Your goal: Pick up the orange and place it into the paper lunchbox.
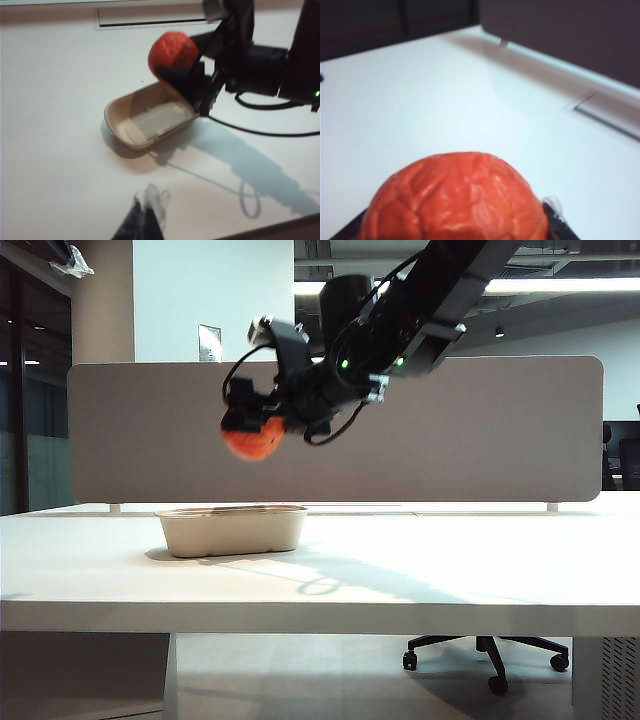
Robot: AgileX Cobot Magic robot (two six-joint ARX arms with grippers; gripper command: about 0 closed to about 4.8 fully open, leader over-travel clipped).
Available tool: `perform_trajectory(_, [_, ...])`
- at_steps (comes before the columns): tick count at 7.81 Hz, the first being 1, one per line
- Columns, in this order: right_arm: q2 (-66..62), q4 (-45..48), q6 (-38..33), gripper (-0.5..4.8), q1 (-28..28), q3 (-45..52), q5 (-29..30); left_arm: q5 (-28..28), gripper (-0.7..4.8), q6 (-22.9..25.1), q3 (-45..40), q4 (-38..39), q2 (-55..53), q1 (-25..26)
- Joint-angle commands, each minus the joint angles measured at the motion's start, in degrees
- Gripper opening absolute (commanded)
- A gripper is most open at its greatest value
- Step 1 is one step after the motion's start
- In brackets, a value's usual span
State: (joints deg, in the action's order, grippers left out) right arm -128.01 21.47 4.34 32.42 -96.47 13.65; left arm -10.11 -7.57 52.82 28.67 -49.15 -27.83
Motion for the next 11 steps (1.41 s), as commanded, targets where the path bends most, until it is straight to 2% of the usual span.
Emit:
perform_trajectory(1, [-2.10, -0.92, 0.00, 3.55, 2.14, -0.24, -2.16, 0.50, -0.06, -0.37, 0.22, -1.33, 0.09, 0.04])
perform_trajectory(3, [-4.74, -2.03, -2.89, 3.55, 2.34, -3.43, -2.08, 0.96, -0.06, -0.37, 0.22, -1.33, 0.09, 0.04])
perform_trajectory(4, [-5.68, -4.94, -2.84, 4.79, 2.49, -4.35, -0.83, 1.31, -0.06, -0.37, 0.22, -1.40, 0.09, 0.04])
perform_trajectory(7, [-2.05, -4.00, -2.80, 4.79, 2.32, -4.42, -2.01, 1.27, -0.06, 0.24, 0.22, -1.49, 0.09, 0.04])
perform_trajectory(8, [3.08, -11.06, -2.80, 2.09, 2.32, -4.42, -1.95, 1.14, -0.06, 0.26, 0.22, -1.18, 0.09, 0.04])
perform_trajectory(9, [7.69, -20.85, -2.75, -0.03, 2.32, -4.42, -1.92, 1.14, -0.06, 0.26, 0.22, -0.46, 0.07, 0.04])
perform_trajectory(10, [15.82, -40.74, -2.75, -0.05, 2.32, -4.42, -2.19, 1.33, -0.06, 0.24, 0.22, -0.46, 0.09, 0.04])
perform_trajectory(11, [16.87, -42.95, -2.75, -0.05, 2.32, -4.42, -2.16, 1.33, -0.06, 0.26, 0.22, -0.50, 0.09, 0.04])
